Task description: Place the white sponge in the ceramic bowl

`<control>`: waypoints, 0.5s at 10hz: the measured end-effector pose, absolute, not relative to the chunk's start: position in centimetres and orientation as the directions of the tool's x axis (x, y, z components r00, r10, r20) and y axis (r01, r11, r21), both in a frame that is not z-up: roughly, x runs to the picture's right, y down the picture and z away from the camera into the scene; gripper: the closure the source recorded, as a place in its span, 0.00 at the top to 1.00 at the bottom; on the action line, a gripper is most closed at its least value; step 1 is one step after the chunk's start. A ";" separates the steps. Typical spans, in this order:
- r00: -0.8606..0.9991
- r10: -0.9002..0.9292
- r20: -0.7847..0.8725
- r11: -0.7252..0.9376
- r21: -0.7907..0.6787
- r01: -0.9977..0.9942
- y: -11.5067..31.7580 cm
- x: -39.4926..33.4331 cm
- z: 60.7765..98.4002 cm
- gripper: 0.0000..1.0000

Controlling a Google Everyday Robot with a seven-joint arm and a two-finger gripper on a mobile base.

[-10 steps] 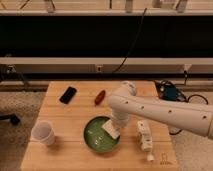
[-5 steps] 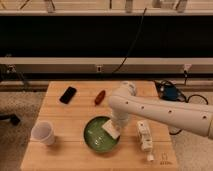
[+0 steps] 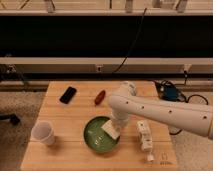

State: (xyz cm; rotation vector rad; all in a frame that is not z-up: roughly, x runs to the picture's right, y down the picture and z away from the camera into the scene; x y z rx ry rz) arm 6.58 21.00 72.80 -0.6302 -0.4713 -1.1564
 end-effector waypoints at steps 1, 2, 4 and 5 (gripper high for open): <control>0.291 -0.691 0.662 0.240 -0.170 0.956 21.3 5.5 72.1 0.47; 0.262 -0.689 0.675 0.228 -0.141 0.963 21.4 4.7 71.6 0.55; 0.207 -0.686 0.697 0.200 -0.093 0.975 21.8 3.2 70.7 0.74; 0.187 -0.685 0.704 0.189 -0.076 0.979 21.9 2.6 70.3 0.79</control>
